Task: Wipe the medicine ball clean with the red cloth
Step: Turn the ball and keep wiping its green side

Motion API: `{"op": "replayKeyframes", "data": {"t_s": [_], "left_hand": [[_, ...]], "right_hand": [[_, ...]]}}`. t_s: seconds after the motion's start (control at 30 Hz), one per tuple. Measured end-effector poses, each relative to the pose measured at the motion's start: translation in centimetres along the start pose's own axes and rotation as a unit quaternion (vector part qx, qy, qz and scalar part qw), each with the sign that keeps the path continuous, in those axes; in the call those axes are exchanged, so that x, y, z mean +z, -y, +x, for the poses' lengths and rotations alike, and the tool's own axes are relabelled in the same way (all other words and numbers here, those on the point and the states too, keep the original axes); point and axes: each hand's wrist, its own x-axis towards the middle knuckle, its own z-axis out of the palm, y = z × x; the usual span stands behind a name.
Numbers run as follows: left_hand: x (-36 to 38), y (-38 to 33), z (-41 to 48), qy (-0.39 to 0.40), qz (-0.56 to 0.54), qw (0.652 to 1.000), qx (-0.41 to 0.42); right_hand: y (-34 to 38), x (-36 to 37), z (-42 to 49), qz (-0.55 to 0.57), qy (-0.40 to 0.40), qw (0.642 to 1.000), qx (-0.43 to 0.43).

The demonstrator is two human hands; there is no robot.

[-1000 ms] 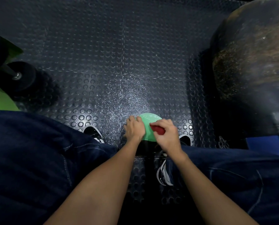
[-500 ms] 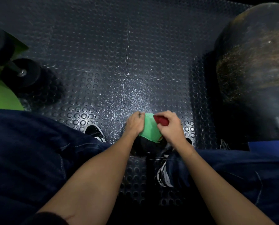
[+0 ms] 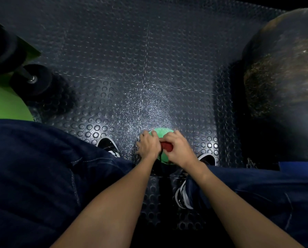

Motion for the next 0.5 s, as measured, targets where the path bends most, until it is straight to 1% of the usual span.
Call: {"op": "replayKeyframes", "data": {"t_s": [0.03, 0.1, 0.17, 0.2, 0.27, 0.37, 0.4, 0.43, 0.5], "left_hand": [[-0.1, 0.2, 0.2, 0.003, 0.002, 1.0, 0.007], [-0.2, 0.5, 0.3, 0.006, -0.002, 1.0, 0.021], [-0.1, 0.3, 0.1, 0.002, -0.004, 1.0, 0.03], [-0.1, 0.2, 0.1, -0.003, -0.003, 1.0, 0.031], [-0.2, 0.1, 0.1, -0.011, -0.001, 1.0, 0.025], [-0.4, 0.4, 0.7, -0.006, -0.005, 1.0, 0.017], [-0.4, 0.4, 0.7, 0.0, -0.003, 1.0, 0.02], [-0.5, 0.3, 0.7, 0.006, 0.006, 1.0, 0.024], [-0.6, 0.1, 0.5, 0.015, 0.023, 0.999, 0.03]], "right_hand": [[-0.2, -0.3, 0.2, 0.021, 0.002, 1.0, 0.005], [-1.0, -0.8, 1.2, 0.038, -0.025, 0.998, 0.051], [-1.6, -0.7, 2.3, -0.003, -0.052, 0.994, 0.097], [-1.5, -0.5, 2.6, -0.021, -0.056, 0.993, 0.106], [-0.8, -0.1, 2.5, -0.013, -0.032, 0.996, 0.08], [-0.6, -1.5, 1.8, 0.041, 0.074, 0.996, 0.0], [-1.0, -2.2, 2.0, 0.058, 0.094, 0.994, 0.0], [-1.4, -2.6, 2.5, 0.072, 0.096, 0.993, 0.018], [-2.1, -2.7, 3.4, 0.069, 0.064, 0.993, 0.072]]}}
